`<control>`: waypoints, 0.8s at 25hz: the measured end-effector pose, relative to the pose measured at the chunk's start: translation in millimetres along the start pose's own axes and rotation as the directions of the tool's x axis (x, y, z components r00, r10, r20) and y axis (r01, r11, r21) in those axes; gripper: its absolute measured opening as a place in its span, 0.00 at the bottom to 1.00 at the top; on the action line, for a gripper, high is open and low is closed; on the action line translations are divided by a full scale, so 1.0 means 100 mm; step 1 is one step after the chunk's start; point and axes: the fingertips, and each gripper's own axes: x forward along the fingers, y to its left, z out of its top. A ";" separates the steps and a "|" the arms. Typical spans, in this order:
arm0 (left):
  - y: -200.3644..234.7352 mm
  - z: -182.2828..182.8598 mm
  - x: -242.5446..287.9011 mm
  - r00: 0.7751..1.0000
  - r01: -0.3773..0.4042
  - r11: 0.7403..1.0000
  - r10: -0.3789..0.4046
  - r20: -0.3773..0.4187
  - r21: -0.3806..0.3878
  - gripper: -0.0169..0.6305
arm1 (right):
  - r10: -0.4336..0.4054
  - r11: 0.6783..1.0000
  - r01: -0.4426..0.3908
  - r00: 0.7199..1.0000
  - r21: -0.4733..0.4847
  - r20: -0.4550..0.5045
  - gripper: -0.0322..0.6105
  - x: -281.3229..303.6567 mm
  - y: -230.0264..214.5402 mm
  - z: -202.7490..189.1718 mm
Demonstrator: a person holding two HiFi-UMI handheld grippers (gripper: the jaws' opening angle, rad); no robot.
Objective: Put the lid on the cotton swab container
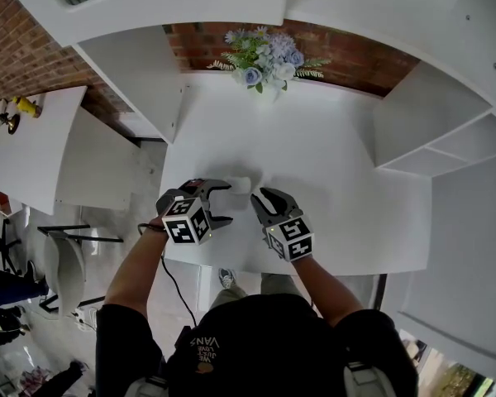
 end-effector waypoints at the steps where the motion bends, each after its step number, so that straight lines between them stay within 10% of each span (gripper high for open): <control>1: 0.00 0.00 0.00 1.000 -0.002 1.000 0.002 0.003 -0.004 0.54 | -0.001 1.000 0.001 1.000 -0.003 0.012 0.19 0.00 0.01 0.05; 20: 0.00 0.05 -0.02 0.992 -0.010 0.991 0.026 0.121 -0.131 0.54 | 0.038 0.997 -0.037 0.999 -0.063 0.010 0.05 0.26 0.19 0.16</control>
